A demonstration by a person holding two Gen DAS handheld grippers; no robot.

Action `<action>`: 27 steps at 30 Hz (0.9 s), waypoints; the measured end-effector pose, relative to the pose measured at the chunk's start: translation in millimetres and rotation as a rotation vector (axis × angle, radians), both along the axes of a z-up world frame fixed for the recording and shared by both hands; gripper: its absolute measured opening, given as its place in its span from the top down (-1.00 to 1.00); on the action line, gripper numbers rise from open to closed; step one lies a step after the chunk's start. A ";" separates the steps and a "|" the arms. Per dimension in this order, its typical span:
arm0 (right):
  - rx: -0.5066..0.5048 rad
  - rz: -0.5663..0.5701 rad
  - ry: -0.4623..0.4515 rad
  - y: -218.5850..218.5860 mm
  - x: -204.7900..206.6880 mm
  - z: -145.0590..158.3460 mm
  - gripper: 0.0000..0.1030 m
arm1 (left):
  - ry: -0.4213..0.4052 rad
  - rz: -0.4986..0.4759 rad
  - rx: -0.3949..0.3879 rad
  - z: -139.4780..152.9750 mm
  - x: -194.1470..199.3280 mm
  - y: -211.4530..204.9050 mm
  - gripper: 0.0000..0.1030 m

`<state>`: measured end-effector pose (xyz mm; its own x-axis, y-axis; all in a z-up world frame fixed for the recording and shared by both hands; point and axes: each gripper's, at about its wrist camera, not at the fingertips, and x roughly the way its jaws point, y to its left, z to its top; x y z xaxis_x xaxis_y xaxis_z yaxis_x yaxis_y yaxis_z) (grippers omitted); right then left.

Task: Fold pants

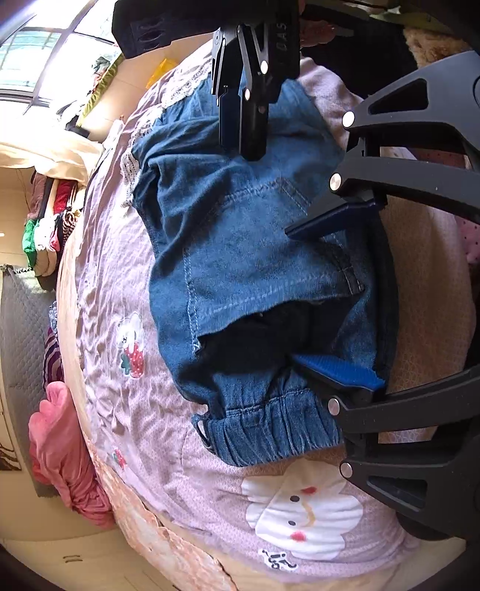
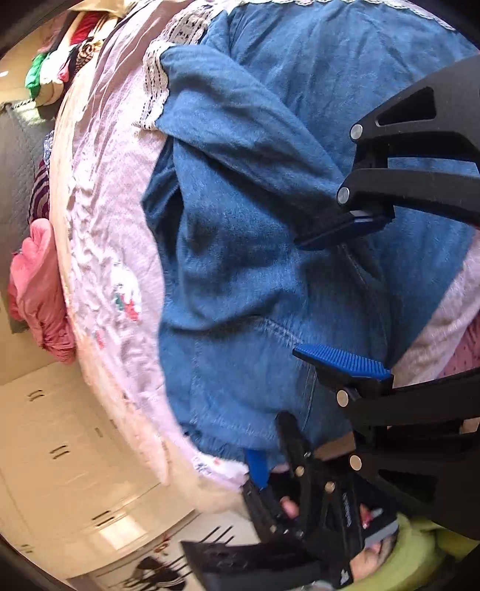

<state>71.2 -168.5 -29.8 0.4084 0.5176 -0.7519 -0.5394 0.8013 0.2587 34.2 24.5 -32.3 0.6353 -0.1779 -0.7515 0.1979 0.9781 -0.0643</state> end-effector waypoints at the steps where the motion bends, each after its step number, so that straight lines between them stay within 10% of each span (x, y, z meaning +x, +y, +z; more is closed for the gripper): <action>1: 0.008 -0.009 -0.008 -2.3 -1.7 4.9 -0.06 | 0.002 0.000 -0.004 2.1 -0.3 -0.9 -0.08; 27: 0.010 -0.251 -0.118 -88.3 15.0 45.8 -0.54 | 0.012 -0.185 -0.102 34.4 4.4 -74.4 -0.57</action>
<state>86.2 -256.8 16.1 0.6091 0.3966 -0.6868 -0.3515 0.9113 0.2146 38.6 -49.9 2.1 0.5761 -0.3664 -0.7307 0.3724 0.9134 -0.1645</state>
